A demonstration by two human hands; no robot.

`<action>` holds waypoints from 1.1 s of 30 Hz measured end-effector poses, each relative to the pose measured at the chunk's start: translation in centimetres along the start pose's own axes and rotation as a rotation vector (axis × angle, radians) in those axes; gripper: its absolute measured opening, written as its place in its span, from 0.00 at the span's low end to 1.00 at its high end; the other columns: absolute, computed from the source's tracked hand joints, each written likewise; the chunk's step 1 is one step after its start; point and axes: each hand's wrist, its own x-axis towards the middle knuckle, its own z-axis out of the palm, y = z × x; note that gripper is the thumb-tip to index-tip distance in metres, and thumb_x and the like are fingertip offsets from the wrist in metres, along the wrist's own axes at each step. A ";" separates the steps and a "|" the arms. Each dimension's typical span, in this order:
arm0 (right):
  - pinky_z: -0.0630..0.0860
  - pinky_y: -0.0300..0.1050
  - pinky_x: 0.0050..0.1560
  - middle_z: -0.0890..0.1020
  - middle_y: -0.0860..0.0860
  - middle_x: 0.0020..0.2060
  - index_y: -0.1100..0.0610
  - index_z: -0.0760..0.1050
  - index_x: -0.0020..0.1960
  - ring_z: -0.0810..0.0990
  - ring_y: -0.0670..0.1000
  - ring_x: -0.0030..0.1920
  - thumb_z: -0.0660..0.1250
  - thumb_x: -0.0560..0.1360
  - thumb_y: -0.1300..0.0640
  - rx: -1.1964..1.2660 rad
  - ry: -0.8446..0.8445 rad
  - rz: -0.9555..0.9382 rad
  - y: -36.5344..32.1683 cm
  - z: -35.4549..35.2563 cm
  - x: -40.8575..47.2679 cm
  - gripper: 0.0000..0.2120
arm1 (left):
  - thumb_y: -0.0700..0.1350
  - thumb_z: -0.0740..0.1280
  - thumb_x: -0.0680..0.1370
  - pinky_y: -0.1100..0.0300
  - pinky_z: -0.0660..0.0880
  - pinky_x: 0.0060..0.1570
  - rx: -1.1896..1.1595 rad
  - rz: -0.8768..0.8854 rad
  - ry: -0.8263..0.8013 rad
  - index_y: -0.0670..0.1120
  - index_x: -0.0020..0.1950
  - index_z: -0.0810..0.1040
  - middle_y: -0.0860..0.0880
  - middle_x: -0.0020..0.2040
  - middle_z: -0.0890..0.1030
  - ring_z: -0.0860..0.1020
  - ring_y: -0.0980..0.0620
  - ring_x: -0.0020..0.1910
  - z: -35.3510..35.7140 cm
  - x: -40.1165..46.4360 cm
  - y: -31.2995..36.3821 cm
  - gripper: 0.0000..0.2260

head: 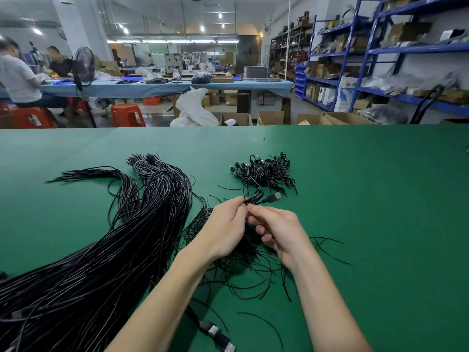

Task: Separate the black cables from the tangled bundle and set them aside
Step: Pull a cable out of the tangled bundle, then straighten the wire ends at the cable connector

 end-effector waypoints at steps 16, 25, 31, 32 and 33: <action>0.67 0.31 0.25 0.88 0.49 0.44 0.58 0.83 0.53 0.72 0.42 0.30 0.73 0.78 0.57 0.009 -0.125 0.010 0.4 -0.3 -0.4 0.07 | 0.47 0.53 0.86 0.50 0.74 0.51 0.009 0.004 0.042 0.38 0.44 0.76 0.43 0.43 0.83 0.79 0.47 0.45 0.0 0.0 -0.6 0.19; 0.75 0.33 0.28 0.85 0.48 0.37 0.61 0.81 0.56 0.78 0.43 0.32 0.73 0.76 0.58 0.145 -0.229 0.088 0.8 -1.2 -0.3 0.11 | 0.47 0.57 0.86 0.55 0.66 0.37 -0.250 -0.069 0.024 0.51 0.44 0.66 0.58 0.30 0.72 0.68 0.55 0.33 0.4 0.4 -1.1 0.10; 0.77 0.32 0.27 0.82 0.51 0.35 0.62 0.81 0.51 0.80 0.44 0.32 0.73 0.69 0.60 0.355 -0.325 0.233 1.2 -2.2 -0.2 0.12 | 0.43 0.60 0.84 0.64 0.66 0.34 -0.687 -0.126 -0.261 0.50 0.40 0.70 0.53 0.32 0.73 0.69 0.57 0.32 -0.8 0.3 -1.0 0.12; 0.76 0.32 0.27 0.82 0.52 0.35 0.63 0.81 0.50 0.80 0.45 0.31 0.72 0.69 0.61 0.404 -0.331 0.255 1.3 -2.4 -0.2 0.11 | 0.43 0.61 0.83 0.64 0.66 0.34 -0.752 -0.122 -0.345 0.48 0.41 0.69 0.51 0.33 0.72 0.68 0.56 0.31 -1.3 0.2 -1.0 0.11; 0.76 0.32 0.26 0.82 0.54 0.36 0.64 0.81 0.49 0.80 0.46 0.31 0.71 0.68 0.62 0.432 -0.339 0.266 1.5 -2.5 -0.2 0.10 | 0.43 0.62 0.82 0.63 0.66 0.34 -0.786 -0.120 -0.419 0.47 0.41 0.69 0.50 0.33 0.72 0.67 0.55 0.32 -1.8 0.1 -1.1 0.09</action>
